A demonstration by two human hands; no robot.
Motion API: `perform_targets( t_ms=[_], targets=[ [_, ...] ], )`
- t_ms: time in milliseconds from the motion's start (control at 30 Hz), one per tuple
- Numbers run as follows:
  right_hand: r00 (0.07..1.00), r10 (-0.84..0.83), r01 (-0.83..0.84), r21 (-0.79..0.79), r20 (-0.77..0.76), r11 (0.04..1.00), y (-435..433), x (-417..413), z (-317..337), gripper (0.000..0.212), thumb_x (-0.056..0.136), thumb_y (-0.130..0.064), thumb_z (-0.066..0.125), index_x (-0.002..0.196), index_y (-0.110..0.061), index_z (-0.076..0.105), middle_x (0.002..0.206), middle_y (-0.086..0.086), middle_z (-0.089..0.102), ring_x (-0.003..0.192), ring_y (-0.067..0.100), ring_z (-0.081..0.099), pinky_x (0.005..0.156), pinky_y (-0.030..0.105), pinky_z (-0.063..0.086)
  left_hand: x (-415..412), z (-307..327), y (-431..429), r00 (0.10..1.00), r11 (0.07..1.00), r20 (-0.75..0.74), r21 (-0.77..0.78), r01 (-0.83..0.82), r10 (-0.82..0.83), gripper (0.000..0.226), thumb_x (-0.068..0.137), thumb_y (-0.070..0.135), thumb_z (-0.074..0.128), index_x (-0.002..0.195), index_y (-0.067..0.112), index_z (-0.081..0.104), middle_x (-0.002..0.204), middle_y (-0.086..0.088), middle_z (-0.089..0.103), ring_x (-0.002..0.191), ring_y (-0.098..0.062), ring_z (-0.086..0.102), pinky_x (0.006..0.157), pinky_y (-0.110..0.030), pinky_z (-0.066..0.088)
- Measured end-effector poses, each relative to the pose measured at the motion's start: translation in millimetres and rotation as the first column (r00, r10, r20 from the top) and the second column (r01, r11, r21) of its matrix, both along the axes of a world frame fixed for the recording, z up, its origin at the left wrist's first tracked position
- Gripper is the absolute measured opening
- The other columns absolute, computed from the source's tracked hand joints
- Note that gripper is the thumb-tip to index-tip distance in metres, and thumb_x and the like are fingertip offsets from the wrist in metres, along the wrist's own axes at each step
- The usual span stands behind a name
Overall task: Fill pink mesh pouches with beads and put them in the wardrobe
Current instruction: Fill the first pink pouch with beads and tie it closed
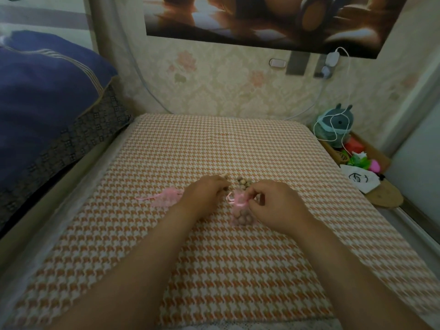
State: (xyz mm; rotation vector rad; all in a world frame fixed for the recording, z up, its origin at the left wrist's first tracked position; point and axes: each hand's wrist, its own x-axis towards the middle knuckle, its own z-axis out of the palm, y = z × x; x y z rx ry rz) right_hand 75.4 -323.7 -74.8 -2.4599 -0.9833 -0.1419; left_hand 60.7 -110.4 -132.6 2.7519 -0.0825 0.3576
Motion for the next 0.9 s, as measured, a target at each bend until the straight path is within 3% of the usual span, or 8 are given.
perform_targets(
  t_ms=[133, 267, 433, 533, 700, 800, 900],
  targets=[
    [1.000, 0.008, -0.008, -0.008, 0.009, 1.000, 1, 1, -1, 0.011, 0.085, -0.026, 0.064, 0.087, -0.035, 0.070, 0.074, -0.027, 0.053, 0.067, -0.008, 0.048, 0.056, 0.017, 0.031, 9, -5, -6, 1.000, 1.000, -0.011, -0.027, 0.001, -0.001, 0.033, 0.092, 0.015, 0.053, 0.122, 0.019, 0.065, 0.112, -0.006, 0.063, 0.103, -0.024, 0.057, 0.086, -0.039, 0.049],
    [1.000, 0.020, -0.020, 0.002, 0.010, 1.000, 3, 1, -1, 0.015, 0.084, -0.025, 0.064, 0.080, -0.040, 0.064, 0.072, -0.026, 0.053, 0.067, -0.007, 0.048, 0.058, 0.021, 0.035, 14, -6, -12, 1.000, 0.999, -0.012, -0.031, 0.012, -0.012, 0.020, 0.080, 0.008, 0.064, 0.094, 0.019, 0.072, 0.083, 0.001, 0.058, 0.084, -0.025, 0.059, 0.067, -0.030, 0.041],
    [1.000, 0.025, -0.025, 0.023, -0.005, 0.999, 2, -1, 1, 0.024, 0.085, -0.025, 0.065, 0.074, -0.045, 0.057, 0.070, -0.025, 0.053, 0.065, -0.007, 0.050, 0.056, 0.018, 0.030, 15, -9, -13, 0.998, 0.999, -0.062, 0.016, 0.031, -0.030, 0.012, 0.083, 0.021, 0.064, 0.093, 0.023, 0.072, 0.093, -0.004, 0.063, 0.086, -0.023, 0.060, 0.074, -0.041, 0.053],
    [0.999, 0.027, -0.026, 0.029, -0.028, 0.999, 0, -4, 3, 0.022, 0.084, -0.026, 0.065, 0.076, -0.045, 0.059, 0.075, -0.025, 0.055, 0.066, -0.007, 0.050, 0.058, 0.018, 0.033, 7, -8, -14, 1.000, 0.992, -0.016, -0.129, -0.007, 0.004, 0.014, 0.083, 0.014, 0.066, 0.094, 0.018, 0.074, 0.092, -0.003, 0.069, 0.082, -0.020, 0.061, 0.075, -0.037, 0.052],
    [1.000, 0.010, -0.010, 0.024, -0.026, 1.000, -2, -8, 5, 0.011, 0.083, -0.026, 0.064, 0.083, -0.037, 0.068, 0.080, -0.020, 0.057, 0.067, -0.006, 0.048, 0.063, 0.024, 0.040, -16, 11, -8, 0.986, 0.878, 0.027, -0.458, -0.136, 0.167, 0.015, 0.090, 0.026, 0.066, 0.104, 0.024, 0.070, 0.094, 0.009, 0.068, 0.072, 0.000, 0.057, 0.073, -0.023, 0.049],
    [0.999, -0.005, 0.006, 0.009, -0.043, 1.000, -2, -11, 6, 0.009, 0.083, -0.028, 0.064, 0.081, -0.037, 0.067, 0.079, -0.021, 0.056, 0.070, -0.002, 0.051, 0.065, 0.026, 0.043, -30, 33, -16, 0.976, 0.841, 0.090, -0.528, -0.122, 0.198, 0.012, 0.088, 0.029, 0.069, 0.099, 0.030, 0.066, 0.089, 0.014, 0.064, 0.070, -0.002, 0.057, 0.067, -0.016, 0.048],
    [0.998, -0.017, 0.017, 0.004, -0.060, 1.000, -3, -13, 7, 0.005, 0.083, -0.032, 0.065, 0.083, -0.036, 0.068, 0.078, -0.021, 0.056, 0.071, -0.001, 0.052, 0.064, 0.026, 0.042, -43, 51, -31, 0.984, 0.857, 0.131, -0.513, -0.039, 0.124, 0.013, 0.085, 0.027, 0.072, 0.095, 0.031, 0.065, 0.086, 0.013, 0.066, 0.076, -0.004, 0.061, 0.070, -0.016, 0.049]
  ],
)
